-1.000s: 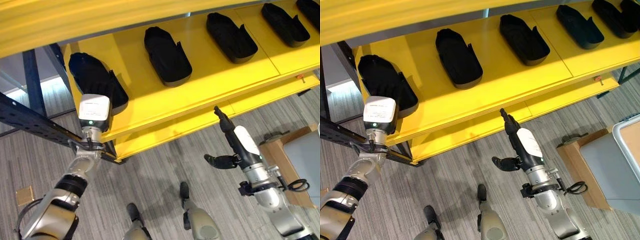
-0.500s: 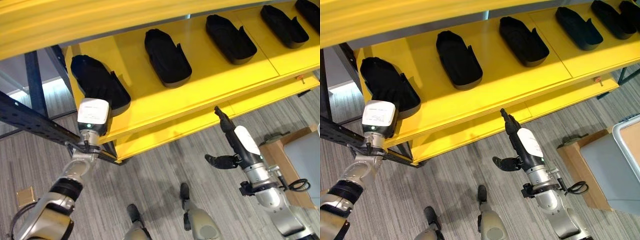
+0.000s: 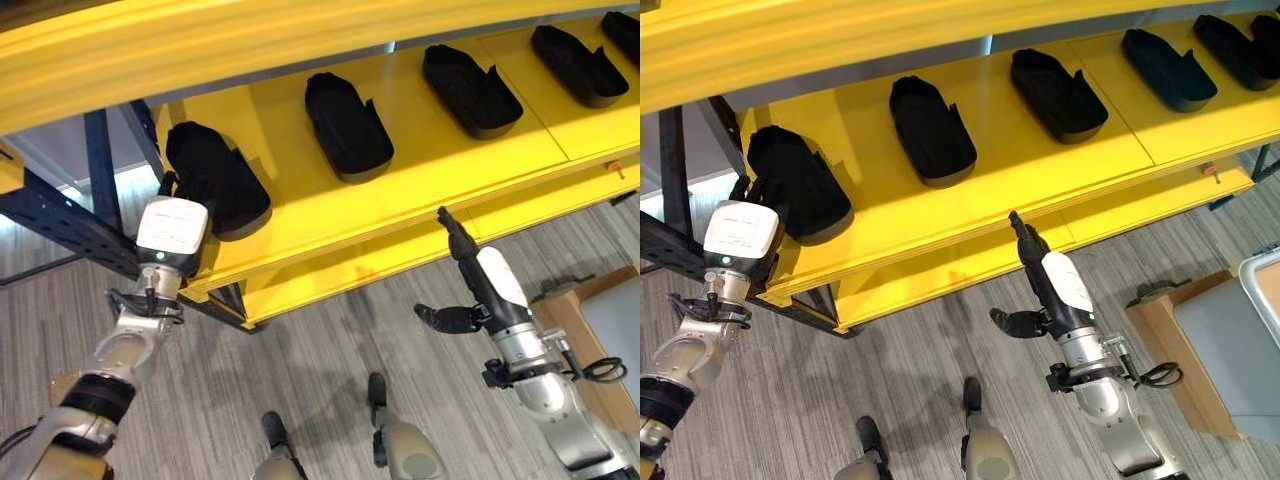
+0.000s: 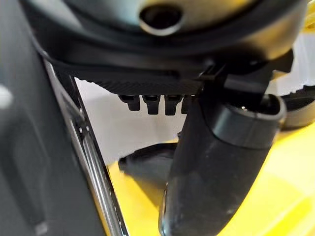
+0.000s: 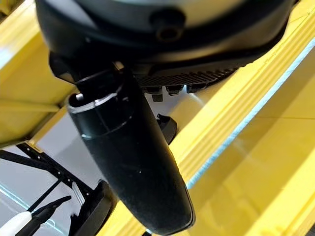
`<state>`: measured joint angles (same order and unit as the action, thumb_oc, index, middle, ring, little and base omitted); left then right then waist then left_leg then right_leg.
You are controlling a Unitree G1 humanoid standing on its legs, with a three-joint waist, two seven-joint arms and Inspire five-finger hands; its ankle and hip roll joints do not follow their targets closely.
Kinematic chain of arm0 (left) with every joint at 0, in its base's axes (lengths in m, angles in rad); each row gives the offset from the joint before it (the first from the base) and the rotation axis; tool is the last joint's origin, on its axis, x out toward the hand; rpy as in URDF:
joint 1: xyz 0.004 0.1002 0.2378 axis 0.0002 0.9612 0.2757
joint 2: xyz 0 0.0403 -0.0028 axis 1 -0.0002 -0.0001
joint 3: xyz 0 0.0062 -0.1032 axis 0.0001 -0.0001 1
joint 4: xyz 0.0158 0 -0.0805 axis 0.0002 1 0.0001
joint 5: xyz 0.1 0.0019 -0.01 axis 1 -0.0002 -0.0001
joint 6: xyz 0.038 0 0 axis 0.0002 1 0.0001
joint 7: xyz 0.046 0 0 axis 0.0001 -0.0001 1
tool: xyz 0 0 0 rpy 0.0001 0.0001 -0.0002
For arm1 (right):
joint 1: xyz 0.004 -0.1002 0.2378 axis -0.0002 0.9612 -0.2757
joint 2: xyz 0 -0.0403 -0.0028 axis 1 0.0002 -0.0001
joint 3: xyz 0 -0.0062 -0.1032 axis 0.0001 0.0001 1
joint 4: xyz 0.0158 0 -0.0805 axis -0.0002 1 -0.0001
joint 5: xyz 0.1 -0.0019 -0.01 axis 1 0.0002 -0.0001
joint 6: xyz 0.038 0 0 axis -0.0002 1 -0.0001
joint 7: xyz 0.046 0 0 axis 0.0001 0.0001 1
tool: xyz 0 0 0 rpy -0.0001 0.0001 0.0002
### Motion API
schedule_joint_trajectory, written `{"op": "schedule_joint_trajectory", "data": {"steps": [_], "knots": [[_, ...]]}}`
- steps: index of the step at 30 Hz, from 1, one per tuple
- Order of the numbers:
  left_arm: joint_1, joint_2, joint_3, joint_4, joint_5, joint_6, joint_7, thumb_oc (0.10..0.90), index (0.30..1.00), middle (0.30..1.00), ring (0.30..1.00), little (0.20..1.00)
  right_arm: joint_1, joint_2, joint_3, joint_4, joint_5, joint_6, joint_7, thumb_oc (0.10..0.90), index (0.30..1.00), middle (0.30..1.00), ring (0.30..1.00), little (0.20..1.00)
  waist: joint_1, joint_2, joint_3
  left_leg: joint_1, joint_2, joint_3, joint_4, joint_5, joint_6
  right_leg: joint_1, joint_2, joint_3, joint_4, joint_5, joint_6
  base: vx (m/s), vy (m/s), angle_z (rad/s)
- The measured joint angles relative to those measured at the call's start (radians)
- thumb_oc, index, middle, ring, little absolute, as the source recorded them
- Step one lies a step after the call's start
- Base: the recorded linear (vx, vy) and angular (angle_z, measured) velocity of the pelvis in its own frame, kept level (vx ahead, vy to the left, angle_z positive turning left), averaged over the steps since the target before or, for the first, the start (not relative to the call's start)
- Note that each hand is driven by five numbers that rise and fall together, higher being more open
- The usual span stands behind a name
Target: Move parts from the plastic box to the shelf.
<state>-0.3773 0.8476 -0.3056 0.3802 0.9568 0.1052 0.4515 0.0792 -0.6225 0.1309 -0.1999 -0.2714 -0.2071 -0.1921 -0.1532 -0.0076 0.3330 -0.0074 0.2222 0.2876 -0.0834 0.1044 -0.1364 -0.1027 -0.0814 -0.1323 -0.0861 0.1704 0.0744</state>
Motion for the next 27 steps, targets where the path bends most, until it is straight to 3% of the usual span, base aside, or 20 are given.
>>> {"op": "schedule_joint_trajectory", "data": {"steps": [11, 12, 16, 19, 22, 27], "knots": [[0.122, -0.014, 0.137, -0.176, -0.006, -0.021, -0.023, 0.900, 1.000, 1.000, 1.000, 1.000, 0.004, 0.019, -0.032, 0.000, 0.001, 0.028, 0.018, 0.900, 1.000, 1.000, 1.000, 1.000, 0.007, 0.017, -0.017, 0.026, 0.001, -0.003, 0.000, 0.000, 0.000, 0.028, 0.001, -0.002, 0.000, 0.000, -0.001, 0.00, 0.000, 0.00], [0.149, -0.056, 0.177, -0.210, -0.014, -0.025, -0.027, 0.900, 1.000, 1.000, 1.000, 1.000, 0.004, 0.028, -0.031, 0.000, 0.013, 0.032, 0.021, 0.900, 1.000, 1.000, 1.000, 1.000, 0.014, 0.022, -0.028, 0.026, 0.001, -0.003, 0.000, 0.000, 0.000, 0.029, 0.000, -0.002, 0.000, 0.000, -0.001, 0.00, -0.003, 0.04], [0.281, -0.243, 0.247, -0.352, -0.153, -0.061, -0.027, 0.900, 1.000, 1.000, 1.000, 1.000, -0.008, 0.092, -0.015, 0.005, 0.141, 0.053, 0.044, 0.900, 1.000, 1.000, 1.000, 1.000, 0.042, 0.027, -0.081, 0.026, 0.002, -0.021, -0.004, -0.005, 0.007, 0.040, 0.000, -0.017, 0.000, -0.007, -0.002, 0.00, -0.007, 0.10], [0.388, -0.358, 0.272, -0.462, -0.296, -0.093, -0.032, 0.900, 1.000, 1.000, 1.000, 1.000, -0.085, 0.103, 0.077, 0.040, 0.295, 0.064, 0.058, 0.900, 1.000, 1.000, 1.000, 1.000, 0.051, 0.011, -0.098, 0.024, 0.003, -0.025, -0.004, -0.003, 0.004, 0.041, 0.001, -0.022, 0.000, -0.006, -0.003, -0.01, 0.000, 0.03], [0.417, -0.347, 0.225, -0.501, -0.411, -0.149, -0.069, 0.900, 1.000, 1.000, 1.000, 1.000, -0.136, 0.109, 0.111, 0.053, 0.401, 0.065, 0.076, 0.900, 1.000, 1.000, 1.000, 1.000, 0.091, 0.003, -0.103, 0.005, 0.002, -0.051, -0.002, 0.002, 0.011, 0.041, -0.005, -0.045, 0.000, -0.007, -0.002, -0.02, -0.009, 0.20], [0.454, -0.310, 0.193, -0.551, -0.586, -0.184, -0.113, 0.900, 1.000, 1.000, 1.000, 1.000, -0.251, 0.130, 0.176, 0.101, 0.503, 0.073, 0.056, 0.900, 1.000, 1.000, 1.000, 1.000, 0.130, -0.003, -0.103, -0.016, 0.001, -0.079, 0.000, 0.011, 0.013, 0.038, -0.004, -0.073, -0.001, -0.010, 0.003, -0.04, -0.019, 0.21]]}}
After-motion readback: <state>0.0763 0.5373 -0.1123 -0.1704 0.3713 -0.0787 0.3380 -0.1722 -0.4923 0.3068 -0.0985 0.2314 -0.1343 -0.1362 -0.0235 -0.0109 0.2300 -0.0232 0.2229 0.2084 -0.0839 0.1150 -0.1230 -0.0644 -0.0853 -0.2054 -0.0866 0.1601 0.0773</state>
